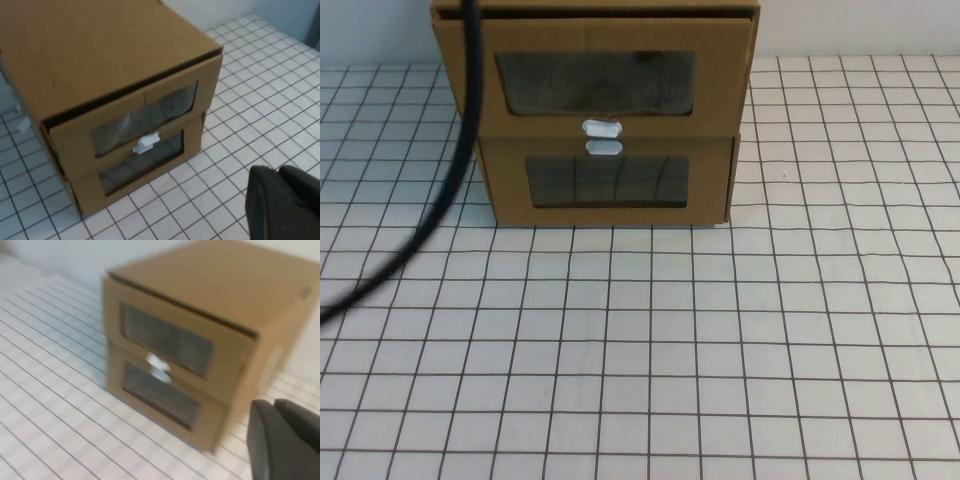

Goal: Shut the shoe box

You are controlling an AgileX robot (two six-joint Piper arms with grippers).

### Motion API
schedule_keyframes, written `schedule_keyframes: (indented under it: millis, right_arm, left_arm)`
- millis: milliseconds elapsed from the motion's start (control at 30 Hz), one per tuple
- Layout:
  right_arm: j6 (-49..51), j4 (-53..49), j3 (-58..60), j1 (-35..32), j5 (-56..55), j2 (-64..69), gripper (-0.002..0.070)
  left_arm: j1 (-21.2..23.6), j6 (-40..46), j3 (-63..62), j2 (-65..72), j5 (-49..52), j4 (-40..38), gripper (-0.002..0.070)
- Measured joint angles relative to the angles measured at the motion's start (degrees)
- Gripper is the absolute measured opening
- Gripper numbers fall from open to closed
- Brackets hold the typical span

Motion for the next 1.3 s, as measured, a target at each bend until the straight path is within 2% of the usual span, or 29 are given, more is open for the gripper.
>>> schedule_keyframes:
  millis: [133, 233, 633, 867, 1300]
  right_arm:
    - [11.28, -15.2, 5.18, 0.0, 0.0, -5.08, -0.0013]
    - [17.76, -22.24, 9.04, -0.23, -0.04, -9.61, -0.0013]
    - [21.06, -24.12, 34.05, -0.32, -6.76, -31.68, -0.0013]
    - [21.06, -23.99, 46.25, -0.32, -15.9, -33.92, -0.0013]
    - [21.06, -23.91, 47.12, -0.32, -18.43, -33.92, -0.0013]
  left_arm:
    - [0.0, 0.24, 17.06, -10.29, -8.03, 1.56, -0.0002]
    - [0.0, -0.02, 29.12, -18.29, -13.98, 1.75, -0.0002]
    - [0.0, -7.66, 64.48, -47.29, -33.51, 2.57, -0.0002]
    - [0.0, -7.89, 73.97, -52.69, -42.11, 3.86, -0.0002]
    - [0.0, -8.0, 74.78, -53.06, -43.71, 4.15, -0.0002]
